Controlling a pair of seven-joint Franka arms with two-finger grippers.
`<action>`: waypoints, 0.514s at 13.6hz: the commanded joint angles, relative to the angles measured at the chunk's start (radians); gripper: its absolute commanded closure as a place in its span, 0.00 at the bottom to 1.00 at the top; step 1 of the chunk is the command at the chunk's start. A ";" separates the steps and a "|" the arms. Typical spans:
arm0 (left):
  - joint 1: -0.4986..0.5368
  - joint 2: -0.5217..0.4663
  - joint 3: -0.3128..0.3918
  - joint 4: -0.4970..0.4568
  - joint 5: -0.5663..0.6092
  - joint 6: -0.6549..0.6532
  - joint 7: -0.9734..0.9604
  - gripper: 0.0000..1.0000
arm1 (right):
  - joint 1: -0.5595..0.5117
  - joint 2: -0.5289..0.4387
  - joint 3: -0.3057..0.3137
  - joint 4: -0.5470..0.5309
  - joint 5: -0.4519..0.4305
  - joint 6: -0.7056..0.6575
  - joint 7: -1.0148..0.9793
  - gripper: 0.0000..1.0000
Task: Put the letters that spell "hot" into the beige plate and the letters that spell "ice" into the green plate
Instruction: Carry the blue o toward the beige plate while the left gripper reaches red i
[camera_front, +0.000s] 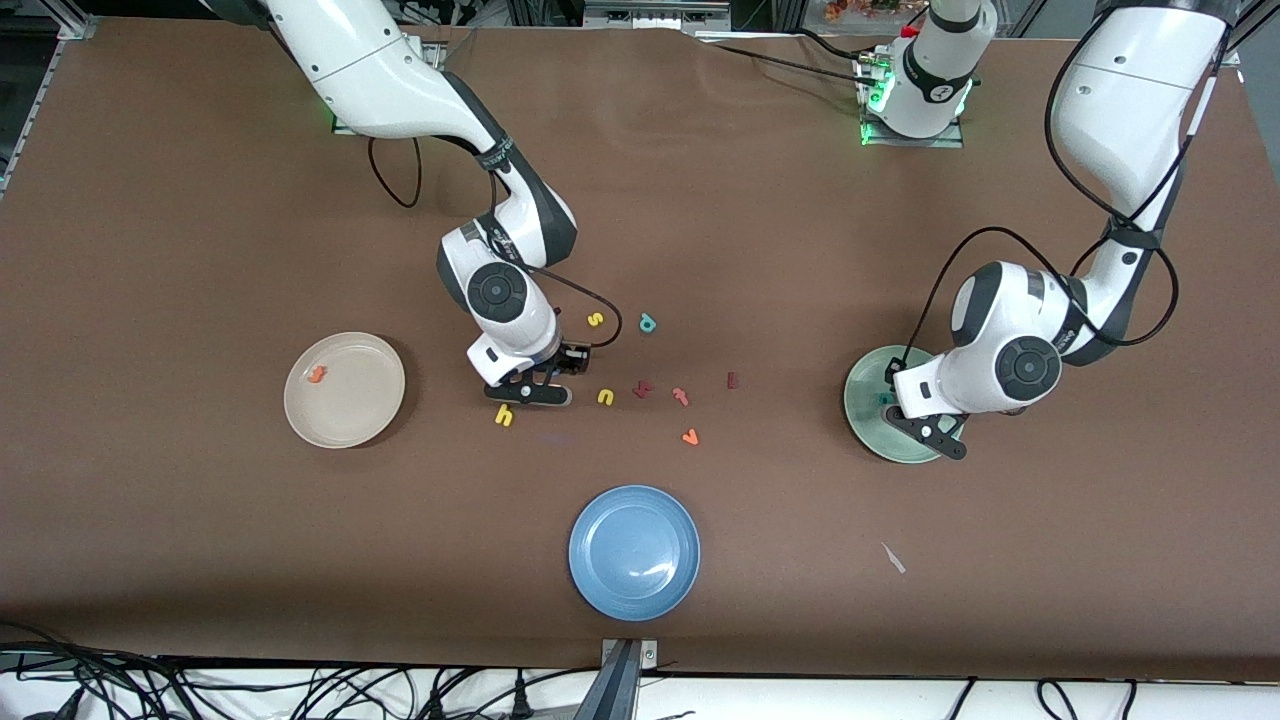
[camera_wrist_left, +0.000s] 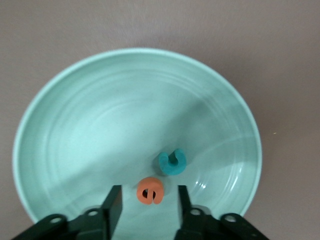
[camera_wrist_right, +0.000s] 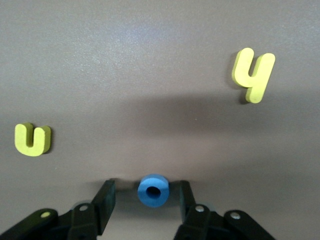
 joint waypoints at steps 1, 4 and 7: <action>0.001 -0.067 -0.057 -0.027 0.013 -0.031 -0.059 0.00 | 0.003 0.019 -0.003 0.027 -0.008 -0.003 0.016 0.46; -0.015 -0.067 -0.157 -0.023 0.013 -0.028 -0.323 0.00 | 0.003 0.019 -0.003 0.026 -0.006 -0.003 0.022 0.53; -0.131 -0.034 -0.163 0.032 0.012 -0.016 -0.584 0.00 | 0.005 0.020 -0.003 0.023 -0.008 0.000 0.069 0.61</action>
